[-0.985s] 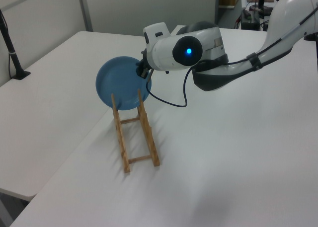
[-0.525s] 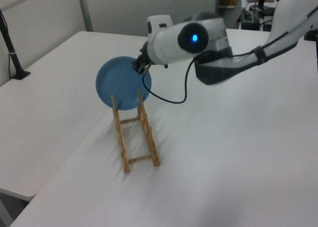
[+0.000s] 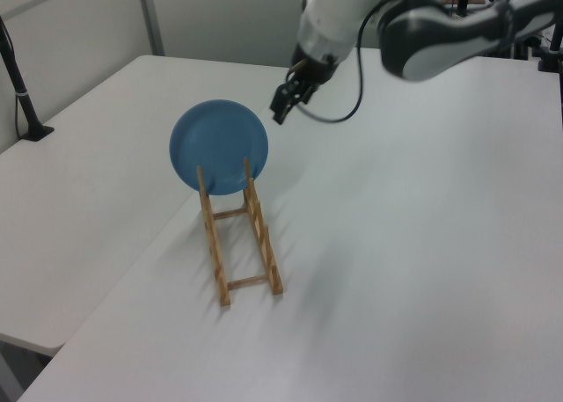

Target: Place plate in plate rack

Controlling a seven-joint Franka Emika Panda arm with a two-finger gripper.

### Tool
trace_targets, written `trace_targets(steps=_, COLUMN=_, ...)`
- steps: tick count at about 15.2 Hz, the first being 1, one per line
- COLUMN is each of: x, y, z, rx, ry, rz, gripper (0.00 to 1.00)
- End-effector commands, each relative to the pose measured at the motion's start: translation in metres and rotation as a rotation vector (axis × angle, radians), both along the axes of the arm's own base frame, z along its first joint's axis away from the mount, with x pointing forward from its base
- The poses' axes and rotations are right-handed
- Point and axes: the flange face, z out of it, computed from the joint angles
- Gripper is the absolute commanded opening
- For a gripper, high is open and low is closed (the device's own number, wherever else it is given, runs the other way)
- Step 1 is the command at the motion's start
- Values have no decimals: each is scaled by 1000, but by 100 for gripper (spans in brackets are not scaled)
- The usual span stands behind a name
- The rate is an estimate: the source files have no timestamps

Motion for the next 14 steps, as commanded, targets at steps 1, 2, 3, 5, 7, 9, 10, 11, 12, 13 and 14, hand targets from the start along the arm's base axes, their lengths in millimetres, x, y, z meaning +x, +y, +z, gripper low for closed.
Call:
trace_targets(steps=1, x=-44, y=-57, z=18, rx=97, ry=244, rz=63, gripper=100)
trace_targets(steps=2, x=-51, y=-75, z=25, rx=114, ry=308, rz=94, gripper=100)
trace_targets(steps=3, x=-56, y=-94, z=29, rx=130, ry=368, rz=127, gripper=100)
trace_targets(steps=5, x=-63, y=-134, z=35, rx=146, ry=453, rz=148, gripper=100)
trace_targets(steps=7, x=-68, y=-173, z=36, rx=136, ry=500, rz=155, gripper=100)
trace_targets(steps=9, x=-68, y=-212, z=37, rx=140, ry=496, rz=127, gripper=100)
trace_targets(steps=10, x=-67, y=-230, z=39, rx=146, ry=483, rz=103, gripper=100)
trace_targets(steps=11, x=-64, y=-245, z=40, rx=153, ry=468, rz=88, gripper=100)
trace_targets(steps=12, x=-62, y=-258, z=41, rx=158, ry=451, rz=94, gripper=100)
trace_targets(steps=13, x=-62, y=-268, z=42, rx=167, ry=445, rz=102, gripper=100)
trace_targets(steps=14, x=-62, y=-274, z=42, rx=175, ry=442, rz=103, gripper=100)
